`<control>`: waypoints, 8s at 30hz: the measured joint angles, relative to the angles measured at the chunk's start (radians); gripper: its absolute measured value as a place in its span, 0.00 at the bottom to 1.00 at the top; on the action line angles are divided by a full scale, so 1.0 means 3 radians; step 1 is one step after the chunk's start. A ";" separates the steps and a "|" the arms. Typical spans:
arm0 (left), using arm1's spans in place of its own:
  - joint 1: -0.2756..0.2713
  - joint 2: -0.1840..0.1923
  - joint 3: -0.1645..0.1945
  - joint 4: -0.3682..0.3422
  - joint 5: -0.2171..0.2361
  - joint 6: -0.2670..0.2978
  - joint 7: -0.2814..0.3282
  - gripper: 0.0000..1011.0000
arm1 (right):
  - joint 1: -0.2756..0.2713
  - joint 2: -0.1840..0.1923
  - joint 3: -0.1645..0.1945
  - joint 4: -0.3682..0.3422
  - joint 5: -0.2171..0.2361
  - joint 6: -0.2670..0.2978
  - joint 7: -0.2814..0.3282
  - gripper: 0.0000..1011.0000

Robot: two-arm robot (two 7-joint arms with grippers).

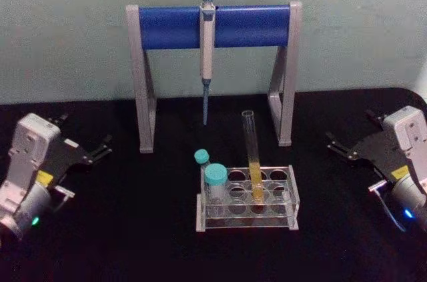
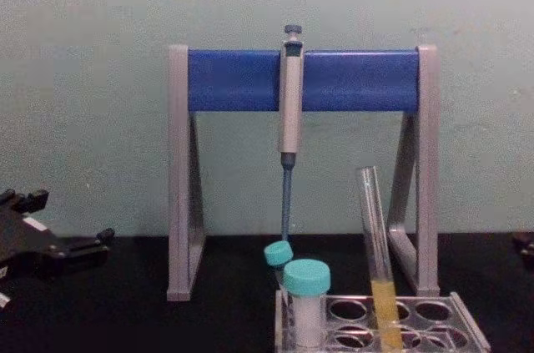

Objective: Pick up the test tube from the test tube rack, shake it, then place it back into the test tube rack.

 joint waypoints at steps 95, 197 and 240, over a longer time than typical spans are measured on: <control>0.0000 0.0000 0.0000 0.0000 0.0000 0.0000 0.0000 1.00 | 0.0357 -0.0408 -0.0051 -0.0203 0.0672 0.1004 0.1705 0.99; 0.0000 0.0000 0.0000 0.0000 0.0000 0.0000 0.0000 1.00 | 0.0014 -0.0293 0.0242 -0.0482 0.1006 0.0415 0.1864 0.21; 0.0000 0.0000 0.0000 0.0000 0.0000 0.0000 0.0000 1.00 | -0.0339 -0.0038 0.0539 -0.0947 0.1038 0.0400 0.1686 0.21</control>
